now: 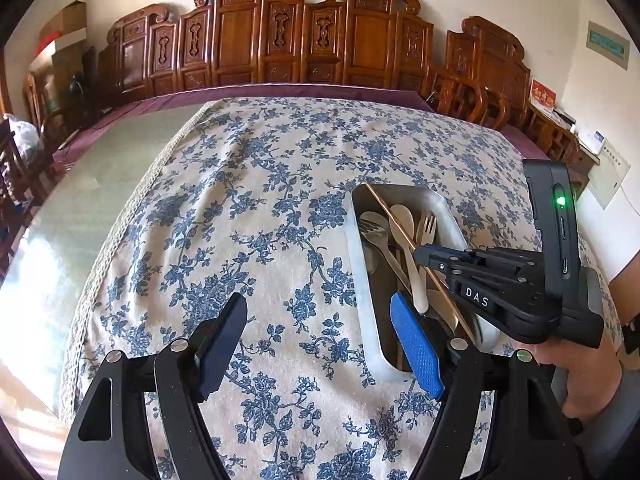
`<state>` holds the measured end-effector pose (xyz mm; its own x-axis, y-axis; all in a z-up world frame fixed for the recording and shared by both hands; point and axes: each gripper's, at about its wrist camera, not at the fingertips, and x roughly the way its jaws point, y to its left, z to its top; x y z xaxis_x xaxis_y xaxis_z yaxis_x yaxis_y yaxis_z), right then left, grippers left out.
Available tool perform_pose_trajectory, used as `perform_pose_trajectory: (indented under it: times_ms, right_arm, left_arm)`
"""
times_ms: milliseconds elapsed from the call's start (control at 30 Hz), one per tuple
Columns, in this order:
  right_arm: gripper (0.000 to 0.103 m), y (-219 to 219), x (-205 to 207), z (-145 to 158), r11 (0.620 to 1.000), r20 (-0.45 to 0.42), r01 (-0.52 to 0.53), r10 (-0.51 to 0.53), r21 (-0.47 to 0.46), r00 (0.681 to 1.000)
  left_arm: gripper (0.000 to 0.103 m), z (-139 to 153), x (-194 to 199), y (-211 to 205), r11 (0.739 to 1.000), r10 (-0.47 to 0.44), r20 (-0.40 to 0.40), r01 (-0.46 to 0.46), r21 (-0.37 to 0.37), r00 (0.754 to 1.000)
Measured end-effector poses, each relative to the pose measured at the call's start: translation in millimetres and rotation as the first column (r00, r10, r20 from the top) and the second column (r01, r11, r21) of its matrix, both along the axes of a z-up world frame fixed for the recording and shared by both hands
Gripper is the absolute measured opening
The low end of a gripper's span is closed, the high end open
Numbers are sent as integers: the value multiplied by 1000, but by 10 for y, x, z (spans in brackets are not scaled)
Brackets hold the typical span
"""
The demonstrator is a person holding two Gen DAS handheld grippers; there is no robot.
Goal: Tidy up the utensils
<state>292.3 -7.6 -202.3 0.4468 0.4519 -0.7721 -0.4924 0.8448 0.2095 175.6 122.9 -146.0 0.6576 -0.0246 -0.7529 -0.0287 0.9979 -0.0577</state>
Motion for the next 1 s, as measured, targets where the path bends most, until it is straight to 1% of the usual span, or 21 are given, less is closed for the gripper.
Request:
perform_pose_trajectory:
  times_ms: [200,333,367,400,467,533,633,700,733,767,800,900,1000]
  right_arm:
    - [7,-55,-34,52,1000,18,-9,9,17,1000]
    - [7,-200,-121,143,999,43,-1,-1,37,999]
    - [13,-236,-147,177,999,55,2,-4,40,999]
    - [21,-293,-196,228,999,75,7,-10,41,997]
    - [26,-412,-299,336,999,117,24,-29,42,993]
    - [28,-535,-392,436,998,147,38,-45,48,988]
    - [37,-756,-530,573,996,168,67,-76,62,983]
    - [49,-899,-621,652,993,180,92,-103,67,978]
    - [52,-979,-683,696,992,190,105,-117,71,975]
    - [57,-1050,-742,731,991,198,118,-130,71,972]
    - [60,-1100,-782,759,989,203,128,-140,68,969]
    - [80,-1299,-966,862,983,226,172,-181,63,957]
    - [92,-1461,-1115,937,977,237,205,-215,65,948]
  left_arm:
    - [71,32,-19,3,1000,6,10,-6,5,1000]
    - [71,40,-39,-20,1000,8,12,-8,7,1000]
    - [71,45,-46,-32,1000,8,13,-8,10,1000]
    - [71,52,-56,-51,1000,6,15,-6,12,1000]
    - [71,67,-82,-94,1000,2,19,-2,12,1000]
    - [72,92,-109,-147,1000,-4,24,3,11,1000]
    - [79,150,-152,-230,1000,-15,37,14,8,999]
    - [88,201,-201,-303,1000,-20,52,20,5,998]
    - [89,224,-221,-336,1000,-24,58,24,3,998]
    - [93,245,-240,-369,1000,-29,60,29,0,998]
    - [95,270,-266,-412,999,-35,64,35,0,997]
    - [95,330,-324,-528,999,-54,70,53,4,996]
    - [95,373,-389,-643,998,-63,72,62,14,995]
